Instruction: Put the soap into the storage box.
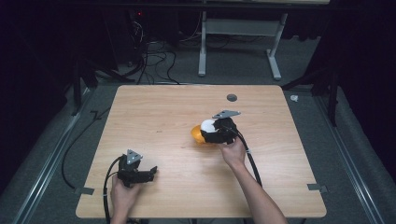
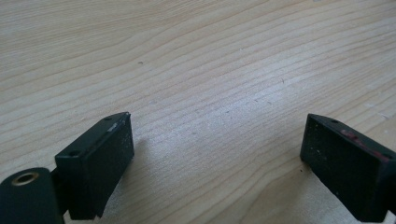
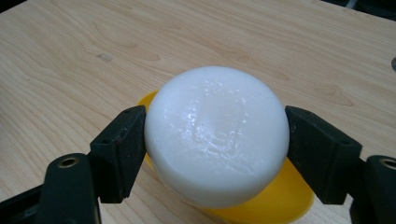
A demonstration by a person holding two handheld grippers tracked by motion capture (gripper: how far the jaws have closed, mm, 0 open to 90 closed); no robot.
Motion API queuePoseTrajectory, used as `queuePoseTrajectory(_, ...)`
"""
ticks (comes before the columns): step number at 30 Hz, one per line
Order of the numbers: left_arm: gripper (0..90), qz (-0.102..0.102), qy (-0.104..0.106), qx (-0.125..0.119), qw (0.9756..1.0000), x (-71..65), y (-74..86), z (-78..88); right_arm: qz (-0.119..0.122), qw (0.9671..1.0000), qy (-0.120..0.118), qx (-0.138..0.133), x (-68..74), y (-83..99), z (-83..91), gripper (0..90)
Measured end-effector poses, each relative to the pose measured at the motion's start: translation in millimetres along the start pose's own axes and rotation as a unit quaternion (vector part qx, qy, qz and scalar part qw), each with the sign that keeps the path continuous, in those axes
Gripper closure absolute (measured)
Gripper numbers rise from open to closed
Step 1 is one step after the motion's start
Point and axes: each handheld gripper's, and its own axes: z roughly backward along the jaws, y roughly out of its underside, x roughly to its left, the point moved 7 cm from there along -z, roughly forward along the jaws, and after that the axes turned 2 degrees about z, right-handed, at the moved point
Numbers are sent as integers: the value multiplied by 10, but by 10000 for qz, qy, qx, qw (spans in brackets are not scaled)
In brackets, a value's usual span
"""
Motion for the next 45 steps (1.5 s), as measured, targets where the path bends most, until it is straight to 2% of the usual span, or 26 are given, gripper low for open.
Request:
queuePoseTrajectory(10, 100, 6, 5, -1, 10000, -1, 0, 0, -74, 9998, 63, 192, -15, 22, -137, 252)
queuePoseTrajectory(14, 101, 2, -2, 2, 10000, -2, 1, 0, 43, 9995, 128, 299, 0, 45, -170, 251)
queuePoseTrajectory(17, 101, 2, -2, 3, 10000, -2, 1, 0, 13, 9994, 135, 315, 5, 53, -191, 252)
queuePoseTrajectory(19, 101, 3, -4, 1, 10000, -2, 1, 0, 3, 9994, 147, 306, 9, 53, -201, 283)
queuePoseTrajectory(20, 101, 2, 1, 6, 10000, -2, 1, 1, -4, 9996, 124, 271, 13, 49, -193, 348)
queuePoseTrajectory(21, 102, 3, 1, 4, 10000, -2, 1, 1, -6, 10000, 40, 59, 28, 15, -152, 428)
queuePoseTrajectory(22, 103, 3, 1, 5, 10000, -1, 1, 1, -24, 10000, 65, -37, 27, -22, -119, 429)
queuePoseTrajectory(24, 103, 3, 0, 5, 10000, -2, 1, 1, -15, 9999, 68, -72, 32, -73, -76, 422)
queuePoseTrajectory(27, 103, 4, 2, 4, 10000, -2, 1, 1, 136, 9998, 129, -70, 52, -92, -44, 393)
queuePoseTrajectory(34, 103, -5, 1, 2, 10000, 0, 0, 1, 62, 9998, 178, -21, 12, -45, -36, 346)
queuePoseTrajectory(45, 103, -4, 2, 3, 10000, 0, 0, 2, -83, 9991, 171, -380, -106, -104, 209, 304)
